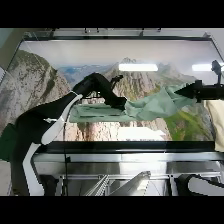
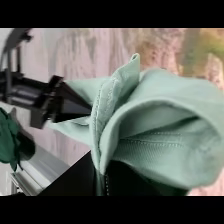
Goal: Fold the shirts.
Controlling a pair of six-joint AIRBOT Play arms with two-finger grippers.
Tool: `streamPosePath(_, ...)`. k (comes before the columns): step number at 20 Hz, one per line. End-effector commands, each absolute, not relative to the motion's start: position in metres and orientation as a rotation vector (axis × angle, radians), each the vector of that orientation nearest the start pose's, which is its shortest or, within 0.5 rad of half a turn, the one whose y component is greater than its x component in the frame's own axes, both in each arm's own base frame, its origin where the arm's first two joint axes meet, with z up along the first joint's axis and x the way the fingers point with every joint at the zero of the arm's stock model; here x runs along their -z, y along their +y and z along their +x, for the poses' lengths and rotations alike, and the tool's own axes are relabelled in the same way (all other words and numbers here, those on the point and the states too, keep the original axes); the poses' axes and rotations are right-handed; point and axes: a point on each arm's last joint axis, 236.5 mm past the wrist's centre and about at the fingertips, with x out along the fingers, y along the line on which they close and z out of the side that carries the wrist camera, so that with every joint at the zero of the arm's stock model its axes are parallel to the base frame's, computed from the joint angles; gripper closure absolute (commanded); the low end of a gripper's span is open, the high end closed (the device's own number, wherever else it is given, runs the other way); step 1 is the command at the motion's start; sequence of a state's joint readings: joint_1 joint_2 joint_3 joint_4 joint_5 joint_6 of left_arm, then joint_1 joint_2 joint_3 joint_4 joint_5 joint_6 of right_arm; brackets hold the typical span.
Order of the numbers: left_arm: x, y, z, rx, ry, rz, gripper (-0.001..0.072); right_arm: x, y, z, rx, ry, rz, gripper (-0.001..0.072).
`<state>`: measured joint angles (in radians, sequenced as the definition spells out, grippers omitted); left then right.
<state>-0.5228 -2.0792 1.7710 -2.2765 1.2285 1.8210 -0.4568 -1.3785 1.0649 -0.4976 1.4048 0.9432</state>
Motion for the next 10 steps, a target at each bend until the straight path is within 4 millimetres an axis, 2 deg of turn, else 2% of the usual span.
streamPosePath(1, 0.117, -0.416, 0.355, 0.978, 1.573, -0.067, 0.0691, -0.09, 0.043, 0.373, -0.664, 0.983, 0.737, 0.0687)
streamPosePath(3, 0.101, -0.43, 0.359, 1.018, 1.532, -0.049, 0.069, -0.102, 0.052, 0.369, -0.678, 0.97, 0.722, 0.0687)
streamPosePath(5, 0.051, -0.432, 0.375, 1.061, 1.439, -0.052, 0.069, -0.111, 0.076, 0.363, -0.725, 0.981, 0.693, 0.0687)
streamPosePath(6, 0.018, -0.423, 0.381, 1.08, 1.401, -0.071, 0.069, -0.112, 0.091, 0.361, -0.75, 0.992, 0.677, 0.0687)
streamPosePath(8, -0.043, -0.379, 0.393, 1.062, 1.343, -0.085, 0.069, -0.111, 0.136, 0.362, -0.802, 1.007, 0.63, 0.0687)
streamPosePath(10, -0.092, -0.316, 0.393, 1.007, 1.316, -0.112, 0.069, -0.106, 0.199, 0.365, -0.855, 0.985, 0.55, 0.0687)
